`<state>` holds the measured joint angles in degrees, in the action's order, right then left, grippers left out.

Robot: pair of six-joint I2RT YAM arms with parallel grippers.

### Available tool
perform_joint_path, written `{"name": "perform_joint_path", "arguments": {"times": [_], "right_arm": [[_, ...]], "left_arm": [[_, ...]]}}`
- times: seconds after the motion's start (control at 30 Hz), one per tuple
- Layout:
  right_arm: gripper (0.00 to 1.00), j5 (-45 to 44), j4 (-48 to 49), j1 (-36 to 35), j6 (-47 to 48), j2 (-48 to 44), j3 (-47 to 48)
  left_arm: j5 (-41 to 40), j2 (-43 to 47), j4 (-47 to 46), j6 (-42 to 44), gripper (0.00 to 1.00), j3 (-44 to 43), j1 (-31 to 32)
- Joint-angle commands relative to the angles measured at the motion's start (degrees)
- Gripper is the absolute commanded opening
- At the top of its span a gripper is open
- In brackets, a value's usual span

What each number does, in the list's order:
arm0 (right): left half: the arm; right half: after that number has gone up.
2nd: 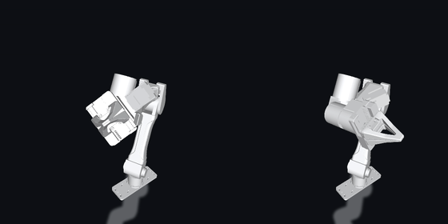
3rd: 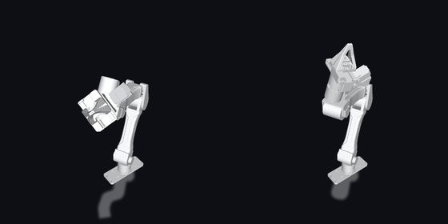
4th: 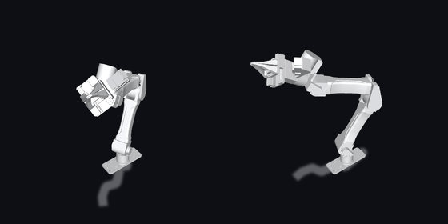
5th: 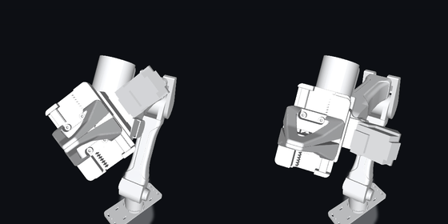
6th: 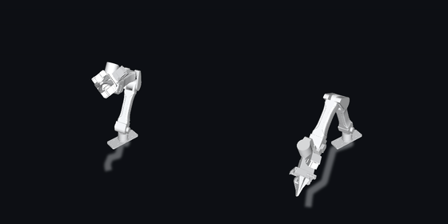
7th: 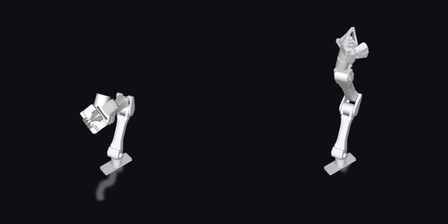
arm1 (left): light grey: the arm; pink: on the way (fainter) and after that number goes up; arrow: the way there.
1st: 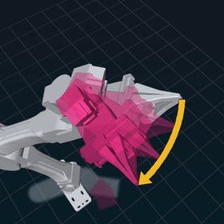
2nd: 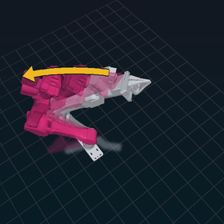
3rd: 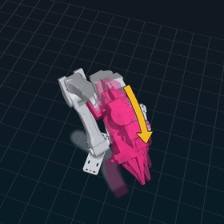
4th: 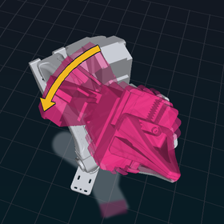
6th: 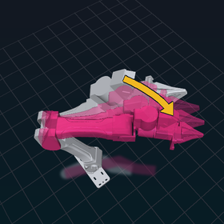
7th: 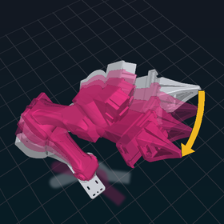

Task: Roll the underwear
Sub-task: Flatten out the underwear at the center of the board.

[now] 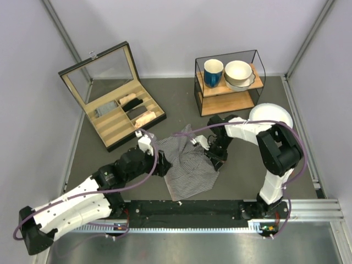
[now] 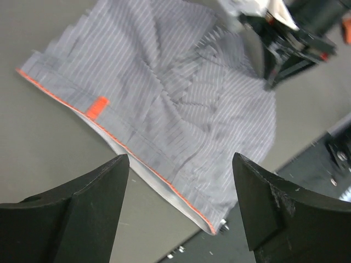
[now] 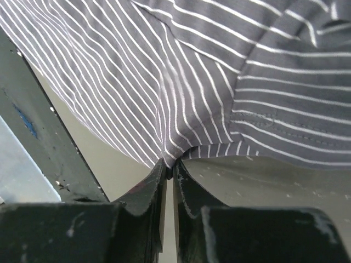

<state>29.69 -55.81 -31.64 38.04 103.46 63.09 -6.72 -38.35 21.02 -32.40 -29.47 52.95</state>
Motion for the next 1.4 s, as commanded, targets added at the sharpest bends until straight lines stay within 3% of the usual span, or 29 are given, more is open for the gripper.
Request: {"name": "perform_joint_path", "arguments": {"times": [0.0, 0.13, 0.5, 0.63, 0.73, 0.83, 1.0, 1.17, 1.3, 1.37], "right_arm": [[0.06, -5.8, -2.9, 1.8, 0.2, -4.0, -1.1], [0.04, -10.3, -5.9, 4.7, 1.9, -8.1, -4.1], [0.07, -13.5, -10.0, 7.9, 4.6, -11.5, -11.2], [0.21, -13.2, -11.7, 11.2, 5.5, -13.8, -9.3], [0.34, -11.9, -14.3, 12.0, 7.6, -15.9, -4.9], [0.40, -8.5, -15.6, 12.0, 10.3, -15.5, 2.2], [0.40, 4.4, -13.1, 12.0, 14.5, -10.4, 17.2], [0.38, 8.9, -10.0, 11.2, 12.5, -3.5, 31.9], [0.39, 11.2, -2.8, 10.2, 14.1, -3.5, 32.7], [0.59, 11.8, 3.5, 10.2, 16.6, -4.1, 28.1]], "left_arm": [[-3.4, -2.5, -1.4, 7.0, 0.81, -2.1, -5.7], [1.6, -6.1, -7.1, 6.7, 0.80, -0.6, -9.7], [5.4, -19.5, -17.5, 10.4, 0.78, -1.8, -14.4], [10.1, -23.5, -20.5, 11.3, 0.75, -2.1, -17.4], [13.6, -27.7, -24.2, 12.6, 0.75, -3.2, -19.0], [16.2, -33.2, -25.1, 14.0, 0.74, -5.4, -20.5], [17.0, -41.6, -21.3, 16.8, 0.69, -12.0, -22.1], [17.1, -47.7, -15.0, 19.6, 0.64, -17.4, -22.2], [18.4, -51.2, -11.2, 21.0, 0.55, -19.7, -22.2], [19.5, -52.3, -10.9, 21.2, 0.53, -19.7, -22.2]]}}
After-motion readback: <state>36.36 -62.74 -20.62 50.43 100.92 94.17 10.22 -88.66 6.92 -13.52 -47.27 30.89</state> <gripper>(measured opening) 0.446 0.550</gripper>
